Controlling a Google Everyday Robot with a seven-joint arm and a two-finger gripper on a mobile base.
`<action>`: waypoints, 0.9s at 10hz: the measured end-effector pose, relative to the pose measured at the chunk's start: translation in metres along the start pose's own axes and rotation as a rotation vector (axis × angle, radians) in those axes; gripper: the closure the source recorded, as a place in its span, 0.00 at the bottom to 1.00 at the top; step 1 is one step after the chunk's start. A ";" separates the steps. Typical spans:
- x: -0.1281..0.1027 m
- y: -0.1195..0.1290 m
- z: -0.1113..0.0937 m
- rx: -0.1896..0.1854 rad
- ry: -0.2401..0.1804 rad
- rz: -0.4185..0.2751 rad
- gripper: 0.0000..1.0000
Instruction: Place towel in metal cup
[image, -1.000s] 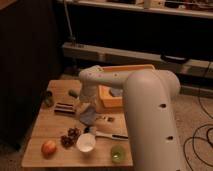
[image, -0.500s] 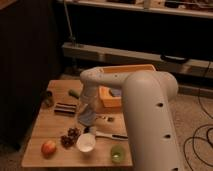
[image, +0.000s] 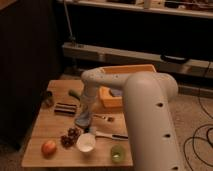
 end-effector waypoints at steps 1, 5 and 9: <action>-0.004 -0.003 -0.005 -0.025 -0.008 0.010 1.00; -0.028 0.019 -0.072 -0.089 -0.082 -0.006 1.00; -0.052 0.065 -0.158 -0.134 -0.203 -0.071 1.00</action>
